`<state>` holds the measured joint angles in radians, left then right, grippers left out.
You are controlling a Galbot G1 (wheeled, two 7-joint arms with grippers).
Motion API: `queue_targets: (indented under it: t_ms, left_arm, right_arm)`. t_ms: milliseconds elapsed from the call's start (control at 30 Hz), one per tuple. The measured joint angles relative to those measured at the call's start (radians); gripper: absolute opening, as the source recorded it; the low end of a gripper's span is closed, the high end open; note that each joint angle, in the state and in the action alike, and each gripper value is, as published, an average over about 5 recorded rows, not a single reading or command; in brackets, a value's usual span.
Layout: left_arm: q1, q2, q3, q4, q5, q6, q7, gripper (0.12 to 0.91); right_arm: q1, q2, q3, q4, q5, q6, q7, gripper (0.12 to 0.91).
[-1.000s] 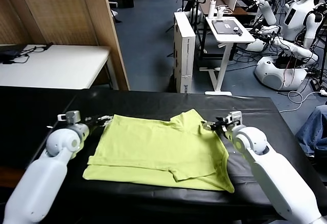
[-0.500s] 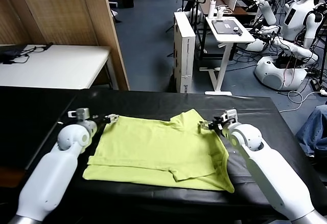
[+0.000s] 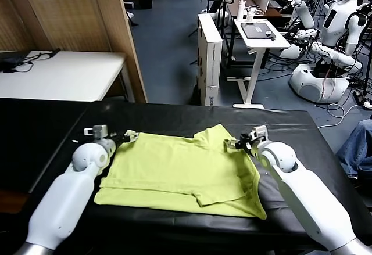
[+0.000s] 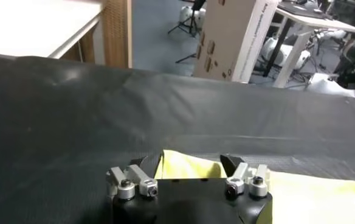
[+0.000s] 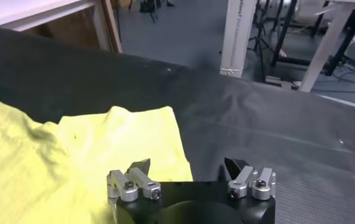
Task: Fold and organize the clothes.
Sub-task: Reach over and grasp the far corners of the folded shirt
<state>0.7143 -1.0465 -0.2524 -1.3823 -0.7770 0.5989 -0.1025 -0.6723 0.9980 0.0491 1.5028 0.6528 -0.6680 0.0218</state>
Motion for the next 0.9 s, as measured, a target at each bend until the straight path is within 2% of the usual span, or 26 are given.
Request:
queue_targets:
  t_ms: [100, 167, 433, 500, 767, 900]
  left_arm:
    - [-0.001, -0.002, 0.000, 0.005, -0.001, 0.003, 0.000, 0.780]
    - [0.000, -0.004, -0.001, 0.008, -0.001, 0.004, 0.000, 0.686]
    - [0.006, -0.006, 0.000, 0.009, 0.005, 0.022, 0.002, 0.220]
    - [0.007, -0.006, 0.000, 0.008, 0.006, 0.023, 0.002, 0.157]
    - [0.011, -0.001, -0.004, -0.003, 0.008, 0.026, 0.001, 0.146]
    - [0.027, 0.011, -0.018, -0.028, -0.005, 0.033, -0.011, 0.146]
  right_arm:
    - [0.001, 0.001, -0.001, -0.002, -0.001, -0.001, -0.005, 0.140]
    - [0.002, 0.001, -0.002, -0.002, -0.002, -0.002, -0.008, 0.140]
    - [0.004, 0.002, -0.007, -0.001, -0.011, 0.004, -0.020, 0.140]
    - [0.005, 0.003, -0.008, -0.001, -0.022, 0.018, -0.029, 0.140]
    - [-0.014, -0.003, 0.016, 0.025, -0.031, 0.073, -0.028, 0.140]
    - [-0.035, -0.017, 0.039, 0.057, -0.011, 0.095, -0.029, 0.140]
